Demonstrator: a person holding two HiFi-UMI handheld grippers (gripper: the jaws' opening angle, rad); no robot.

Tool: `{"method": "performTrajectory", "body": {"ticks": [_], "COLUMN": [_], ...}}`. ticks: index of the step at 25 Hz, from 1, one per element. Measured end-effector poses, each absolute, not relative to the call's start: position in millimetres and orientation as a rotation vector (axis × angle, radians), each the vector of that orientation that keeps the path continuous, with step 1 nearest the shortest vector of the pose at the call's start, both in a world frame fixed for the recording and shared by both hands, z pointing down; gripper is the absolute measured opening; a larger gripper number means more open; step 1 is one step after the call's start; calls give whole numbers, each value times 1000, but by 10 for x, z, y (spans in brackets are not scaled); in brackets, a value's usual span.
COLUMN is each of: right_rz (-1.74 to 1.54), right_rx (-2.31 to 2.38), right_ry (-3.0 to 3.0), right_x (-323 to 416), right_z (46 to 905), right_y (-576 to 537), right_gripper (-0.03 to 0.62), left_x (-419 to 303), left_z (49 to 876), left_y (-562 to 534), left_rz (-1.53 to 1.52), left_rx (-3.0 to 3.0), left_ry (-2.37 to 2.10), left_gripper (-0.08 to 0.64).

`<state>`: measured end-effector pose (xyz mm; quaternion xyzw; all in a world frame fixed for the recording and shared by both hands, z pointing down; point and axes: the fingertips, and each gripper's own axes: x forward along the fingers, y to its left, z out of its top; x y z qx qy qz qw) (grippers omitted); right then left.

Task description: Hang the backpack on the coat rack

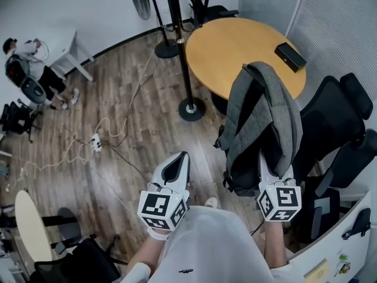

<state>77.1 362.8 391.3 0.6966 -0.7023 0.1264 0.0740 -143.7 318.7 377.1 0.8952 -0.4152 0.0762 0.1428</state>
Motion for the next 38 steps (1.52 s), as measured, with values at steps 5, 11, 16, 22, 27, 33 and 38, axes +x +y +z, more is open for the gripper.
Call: {"method": "performTrajectory", "body": {"ticks": [5, 11, 16, 22, 27, 33, 38], "right_rz": [420, 436, 439, 442, 464, 448, 424], "right_rx": [2073, 2071, 2089, 2081, 2096, 2118, 2136], "right_ry": [-2109, -2085, -2056, -2027, -2034, -2021, -1999], "right_x": [832, 899, 1038, 1042, 998, 964, 914], "right_z": [3972, 4016, 3998, 3953, 3860, 3766, 3695], "right_y": [3555, 3329, 3080, 2661, 2275, 1777, 1421], "right_gripper": [91, 91, 91, 91, 91, 91, 91], "left_x": [-1383, -1300, -1121, -1018, -1015, -1058, -1184], "left_z": [3807, 3898, 3849, 3743, 3644, 3588, 3570], "left_y": [3109, 2832, 2479, 1993, 1556, 1049, 672], "left_rz": [224, 231, 205, 184, 157, 120, 100], "left_rx": [2561, 2547, 2569, 2583, 2597, 2610, 2609], "left_ry": [-1202, -1174, -1142, -1107, -1079, -1057, -1049], "left_gripper": [18, 17, 18, 17, 17, 17, 17]}}
